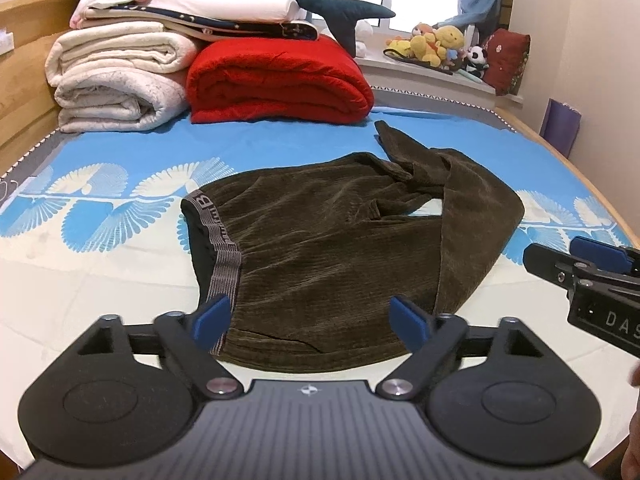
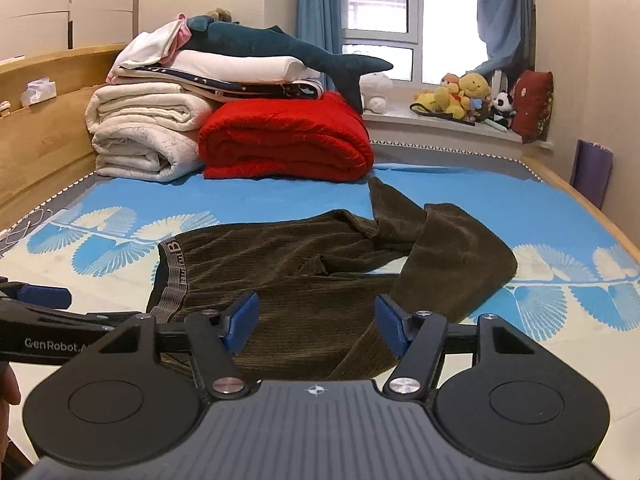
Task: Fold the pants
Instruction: 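Move the left tool to the grey waistband and the right tool to a pant leg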
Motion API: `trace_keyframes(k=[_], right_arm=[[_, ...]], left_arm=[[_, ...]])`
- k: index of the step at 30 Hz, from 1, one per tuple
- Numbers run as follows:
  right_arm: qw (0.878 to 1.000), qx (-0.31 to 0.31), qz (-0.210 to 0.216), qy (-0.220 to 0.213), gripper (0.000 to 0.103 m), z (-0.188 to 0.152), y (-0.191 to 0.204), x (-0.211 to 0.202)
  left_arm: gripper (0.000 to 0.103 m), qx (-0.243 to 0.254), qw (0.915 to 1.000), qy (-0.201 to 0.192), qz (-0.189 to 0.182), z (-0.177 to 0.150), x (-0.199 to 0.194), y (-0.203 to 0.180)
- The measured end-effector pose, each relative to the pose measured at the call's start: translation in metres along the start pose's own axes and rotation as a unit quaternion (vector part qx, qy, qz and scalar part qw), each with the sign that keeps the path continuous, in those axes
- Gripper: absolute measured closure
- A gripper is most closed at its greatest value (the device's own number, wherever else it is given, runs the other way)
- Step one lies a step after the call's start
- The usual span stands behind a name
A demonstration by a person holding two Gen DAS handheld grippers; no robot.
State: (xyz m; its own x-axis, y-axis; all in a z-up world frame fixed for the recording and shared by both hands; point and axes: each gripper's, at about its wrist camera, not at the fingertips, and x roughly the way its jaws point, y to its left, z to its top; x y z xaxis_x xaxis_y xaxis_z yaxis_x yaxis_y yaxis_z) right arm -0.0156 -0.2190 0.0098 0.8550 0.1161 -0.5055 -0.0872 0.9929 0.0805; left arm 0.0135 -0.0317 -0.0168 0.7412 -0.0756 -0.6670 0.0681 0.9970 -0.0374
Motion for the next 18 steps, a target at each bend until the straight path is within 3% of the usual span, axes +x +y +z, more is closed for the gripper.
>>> trace_keyframes(k=[3, 10, 13, 16, 18], right_arm=[[1.0, -0.008, -0.01, -0.007, 0.05, -0.002, 0.002, 0.0], [1.0, 0.004, -0.021, -0.017, 0.051, -0.002, 0.002, 0.001], [0.999, 0.005, -0.024, -0.022, 0.05, 0.0, 0.002, 0.001], [0.999, 0.014, -0.021, -0.021, 0.05, 0.002, -0.001, 0.0], [0.999, 0.023, -0.016, -0.017, 0.052, 0.003, -0.005, 0.0]], left_arm=[[0.019, 0.002, 1.0, 0.003, -0.002, 0.0, 0.001, -0.001], [0.026, 0.017, 0.9998, 0.002, -0.005, -0.001, 0.002, -0.003], [0.039, 0.023, 0.9997, 0.008, -0.005, -0.002, 0.004, -0.005], [0.066, 0.029, 0.9995, 0.004, -0.006, -0.003, 0.002, -0.005], [0.092, 0.072, 0.9974, 0.0, -0.007, 0.004, 0.003, -0.01]])
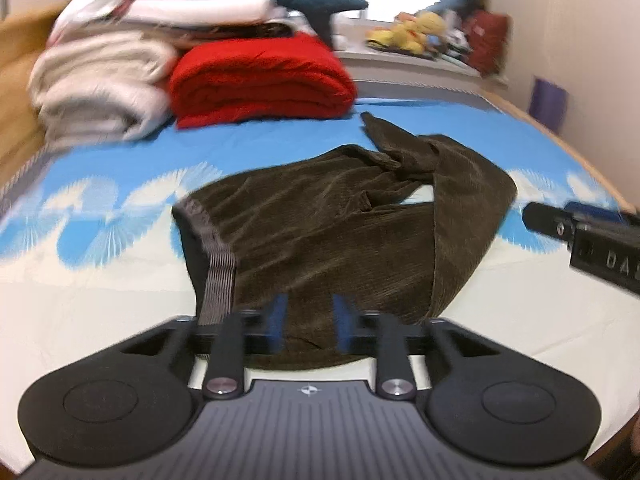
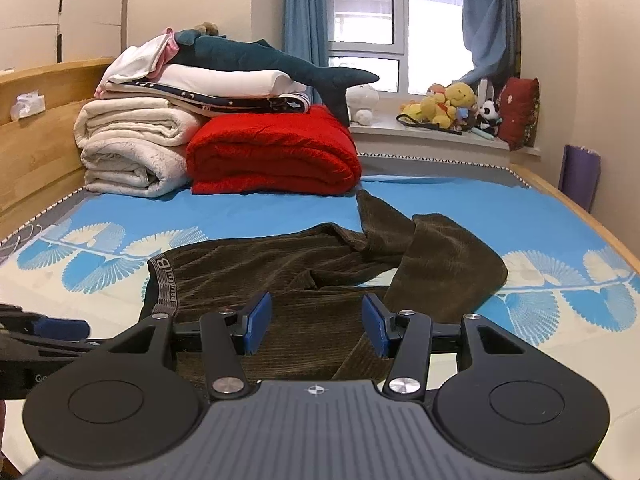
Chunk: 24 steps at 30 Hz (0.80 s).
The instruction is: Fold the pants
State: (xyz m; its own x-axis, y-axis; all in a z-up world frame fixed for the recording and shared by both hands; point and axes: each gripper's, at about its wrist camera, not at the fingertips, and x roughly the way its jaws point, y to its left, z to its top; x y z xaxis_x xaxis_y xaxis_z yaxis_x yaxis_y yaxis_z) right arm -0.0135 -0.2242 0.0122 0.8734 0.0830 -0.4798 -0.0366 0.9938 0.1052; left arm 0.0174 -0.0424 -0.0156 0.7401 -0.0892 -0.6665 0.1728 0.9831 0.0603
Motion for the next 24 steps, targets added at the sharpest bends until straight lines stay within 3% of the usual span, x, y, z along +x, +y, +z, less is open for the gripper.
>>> trace_keyframes(k=[1, 2, 4, 7, 9, 10, 11, 12, 16, 20, 24], right_arm=[[1.0, 0.003, 0.003, 0.001, 0.058, 0.001, -0.002, 0.0], [1.0, 0.004, 0.004, 0.002, 0.079, 0.002, -0.004, 0.0], [1.0, 0.006, 0.002, -0.003, 0.092, 0.002, -0.008, 0.0], [1.0, 0.012, -0.002, -0.008, 0.092, 0.006, -0.014, -0.001], [1.0, 0.015, 0.002, -0.006, 0.091, 0.006, -0.018, 0.002], [1.0, 0.015, 0.005, -0.002, 0.091, 0.007, -0.019, 0.005], [1.0, 0.014, 0.008, 0.002, 0.091, 0.008, -0.02, 0.008], [1.0, 0.011, 0.012, 0.009, 0.089, 0.01, -0.021, 0.014], [0.999, -0.011, 0.022, 0.02, 0.083, 0.018, -0.024, 0.041], [0.999, -0.016, 0.007, 0.033, 0.082, 0.027, -0.029, 0.084], [0.999, -0.002, -0.005, 0.054, 0.083, 0.03, -0.033, 0.126]], left_arm=[[0.095, 0.025, 0.9997, -0.003, -0.002, 0.007, 0.001, -0.001], [0.096, 0.042, 0.9991, -0.009, -0.002, 0.015, 0.001, 0.0], [0.095, 0.056, 0.9982, -0.018, -0.013, 0.034, 0.002, 0.005], [0.095, 0.042, 0.997, -0.042, -0.049, 0.049, 0.008, 0.015], [0.094, 0.045, 0.9952, -0.064, -0.059, 0.04, 0.018, 0.02], [0.094, 0.055, 0.9956, -0.053, -0.055, 0.032, 0.027, 0.021], [0.093, 0.067, 0.997, -0.017, -0.036, 0.031, 0.038, 0.019], [0.093, 0.057, 0.9981, -0.005, -0.021, 0.032, 0.044, 0.022], [0.093, -0.033, 0.9976, 0.002, -0.06, 0.047, 0.054, 0.046], [0.093, -0.068, 0.9966, 0.025, -0.039, 0.052, 0.073, 0.067], [0.093, -0.138, 0.9895, 0.028, -0.031, 0.052, 0.082, 0.11]])
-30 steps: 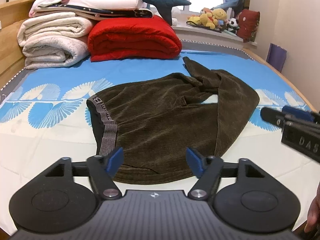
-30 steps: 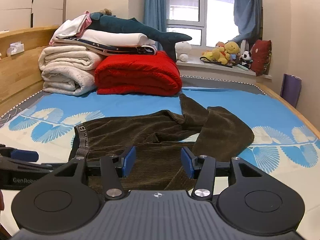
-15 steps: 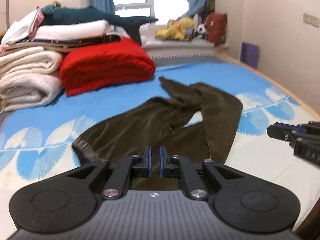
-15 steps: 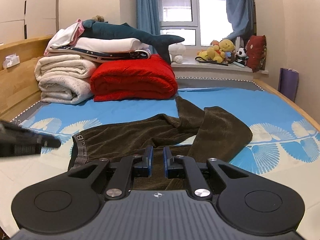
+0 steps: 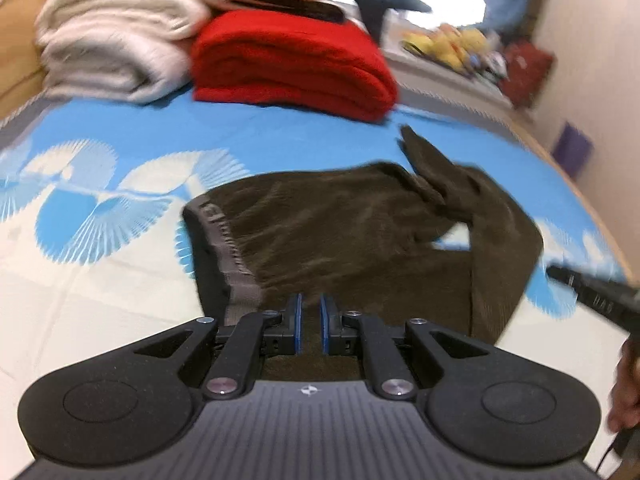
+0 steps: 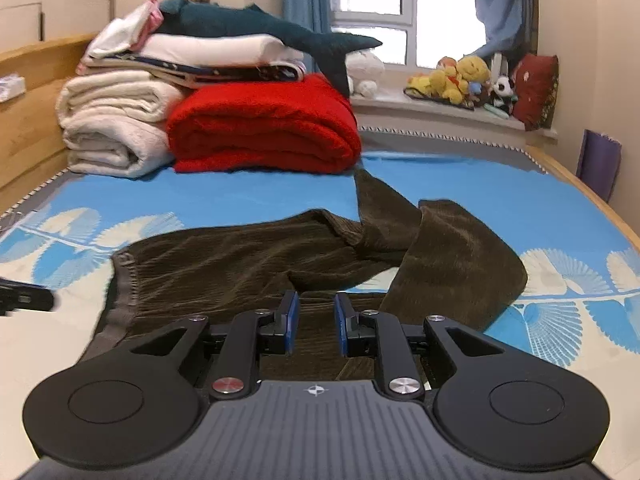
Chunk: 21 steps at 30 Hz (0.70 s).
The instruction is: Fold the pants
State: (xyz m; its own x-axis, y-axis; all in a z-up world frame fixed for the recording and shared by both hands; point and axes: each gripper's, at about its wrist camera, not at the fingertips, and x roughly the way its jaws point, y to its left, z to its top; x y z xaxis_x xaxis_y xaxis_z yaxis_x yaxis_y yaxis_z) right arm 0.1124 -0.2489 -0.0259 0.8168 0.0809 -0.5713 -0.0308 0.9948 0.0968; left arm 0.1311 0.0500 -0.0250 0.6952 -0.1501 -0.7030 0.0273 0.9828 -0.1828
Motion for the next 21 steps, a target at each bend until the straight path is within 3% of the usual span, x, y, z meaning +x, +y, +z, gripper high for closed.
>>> trace_keyframes(k=[3, 4, 6, 10, 12, 15, 18, 21], right_arm=[[0.999, 0.027, -0.012, 0.022, 0.085, 0.002, -0.007, 0.033], [0.999, 0.031, -0.012, 0.03, 0.085, 0.002, -0.008, 0.043], [0.998, 0.036, -0.011, 0.049, 0.084, 0.0, -0.01, 0.066], [0.994, 0.034, -0.03, 0.103, 0.081, -0.012, -0.017, 0.114], [0.989, 0.041, -0.04, 0.135, 0.068, -0.021, -0.023, 0.136], [0.981, 0.049, -0.038, 0.186, 0.06, -0.038, -0.03, 0.163], [0.973, 0.052, -0.027, 0.223, 0.058, -0.051, -0.032, 0.182], [0.975, 0.023, -0.04, 0.216, 0.059, -0.054, -0.027, 0.187]], left_arm=[[0.092, -0.046, 0.9979, 0.037, 0.025, -0.003, 0.021, 0.037], [0.092, -0.07, 0.9965, 0.042, 0.016, -0.004, 0.026, 0.051], [0.092, -0.081, 0.9953, 0.053, 0.006, -0.01, 0.039, 0.067], [0.086, -0.096, 0.9895, 0.106, 0.023, -0.03, 0.076, 0.095], [0.066, -0.118, 0.9846, 0.128, 0.018, -0.036, 0.091, 0.108], [0.035, -0.127, 0.9825, 0.136, 0.008, -0.038, 0.105, 0.113], [0.033, -0.105, 0.9807, 0.165, 0.007, -0.041, 0.118, 0.104], [0.03, -0.072, 0.9802, 0.184, 0.002, -0.046, 0.129, 0.092]])
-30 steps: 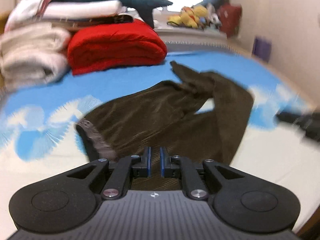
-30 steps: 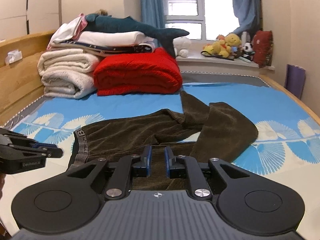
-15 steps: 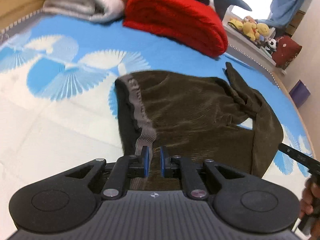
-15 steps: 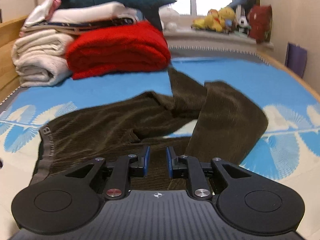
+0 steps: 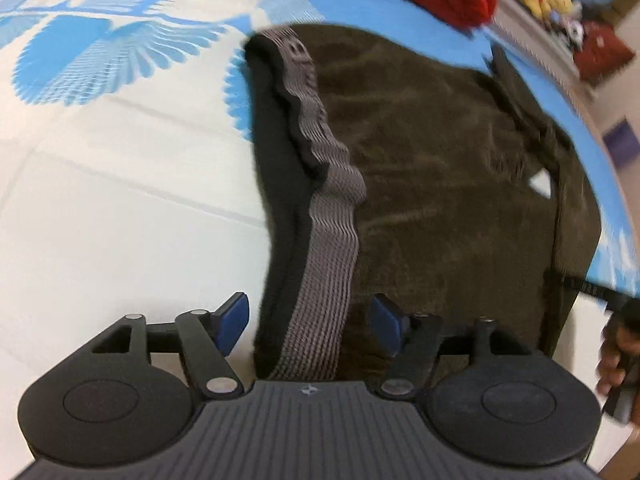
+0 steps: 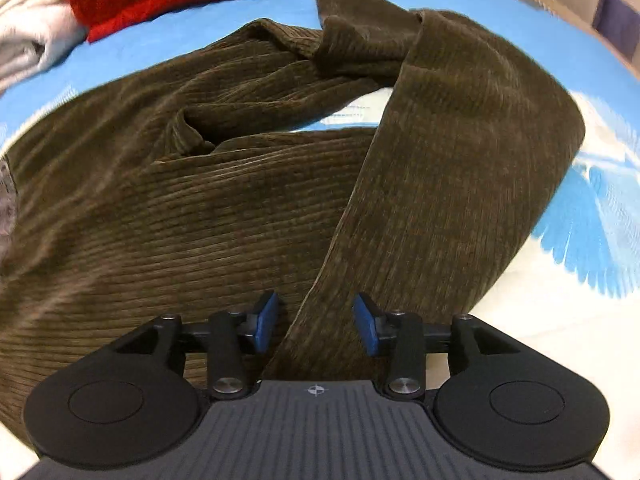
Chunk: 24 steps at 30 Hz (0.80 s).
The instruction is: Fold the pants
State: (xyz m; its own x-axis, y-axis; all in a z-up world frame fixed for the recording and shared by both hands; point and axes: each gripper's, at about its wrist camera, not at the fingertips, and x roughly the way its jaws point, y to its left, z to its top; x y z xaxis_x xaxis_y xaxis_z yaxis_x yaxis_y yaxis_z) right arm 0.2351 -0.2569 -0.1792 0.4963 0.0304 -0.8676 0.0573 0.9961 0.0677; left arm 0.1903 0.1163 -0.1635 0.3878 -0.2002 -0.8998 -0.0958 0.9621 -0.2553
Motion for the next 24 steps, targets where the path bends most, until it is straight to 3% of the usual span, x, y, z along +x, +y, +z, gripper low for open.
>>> trace_keyframes(k=[2, 3, 4, 5, 6, 7, 11, 13, 16, 19, 21, 23, 24], right_arm=[[1.0, -0.01, -0.015, 0.002, 0.066, -0.001, 0.002, 0.0], [1.0, -0.012, -0.024, 0.003, 0.077, 0.0, 0.001, -0.003], [0.999, -0.012, -0.034, 0.002, 0.081, -0.001, 0.0, -0.005], [0.999, -0.008, -0.04, 0.002, 0.089, 0.0, -0.004, -0.007], [0.999, -0.001, -0.043, 0.0, 0.095, -0.001, -0.01, -0.011], [0.999, 0.007, -0.044, -0.005, 0.095, 0.0, -0.019, -0.015], [0.997, 0.051, -0.035, -0.051, 0.097, -0.002, -0.052, -0.062], [0.994, 0.058, -0.016, -0.092, 0.097, -0.004, -0.063, -0.102], [0.989, 0.034, -0.003, -0.143, 0.097, -0.019, -0.065, -0.162], [0.983, -0.055, 0.021, -0.174, 0.097, -0.055, -0.051, -0.215], [0.981, -0.12, 0.062, -0.141, 0.097, -0.084, -0.037, -0.227], [0.974, -0.183, 0.11, -0.072, 0.094, -0.114, -0.023, -0.219], [0.969, -0.21, 0.124, -0.042, 0.092, -0.125, -0.018, -0.211]], left_arm=[[0.03, 0.02, 0.9997, 0.011, 0.013, -0.001, 0.008, -0.008], [0.03, 0.029, 0.9993, 0.015, 0.02, -0.002, 0.012, -0.01], [0.03, 0.041, 0.9985, 0.021, 0.031, -0.004, 0.016, -0.014], [0.033, 0.05, 0.9979, 0.021, 0.036, -0.006, 0.019, -0.016], [0.045, 0.062, 0.9974, 0.014, 0.035, -0.007, 0.018, -0.02], [0.047, 0.073, 0.9966, 0.009, 0.037, -0.009, 0.017, -0.024], [0.085, 0.092, 0.9946, -0.026, 0.041, -0.011, -0.008, -0.033], [0.092, 0.098, 0.9923, -0.07, 0.028, -0.01, -0.04, -0.035], [0.097, 0.118, 0.9814, -0.151, 0.013, -0.017, -0.104, -0.032], [0.098, 0.107, 0.9778, -0.179, 0.016, -0.032, -0.144, -0.007], [0.098, 0.081, 0.9843, -0.152, 0.037, -0.04, -0.147, 0.018], [0.096, 0.062, 0.9931, -0.084, 0.054, -0.048, -0.137, 0.041], [0.095, 0.074, 0.9937, -0.048, 0.07, -0.053, -0.128, 0.046]])
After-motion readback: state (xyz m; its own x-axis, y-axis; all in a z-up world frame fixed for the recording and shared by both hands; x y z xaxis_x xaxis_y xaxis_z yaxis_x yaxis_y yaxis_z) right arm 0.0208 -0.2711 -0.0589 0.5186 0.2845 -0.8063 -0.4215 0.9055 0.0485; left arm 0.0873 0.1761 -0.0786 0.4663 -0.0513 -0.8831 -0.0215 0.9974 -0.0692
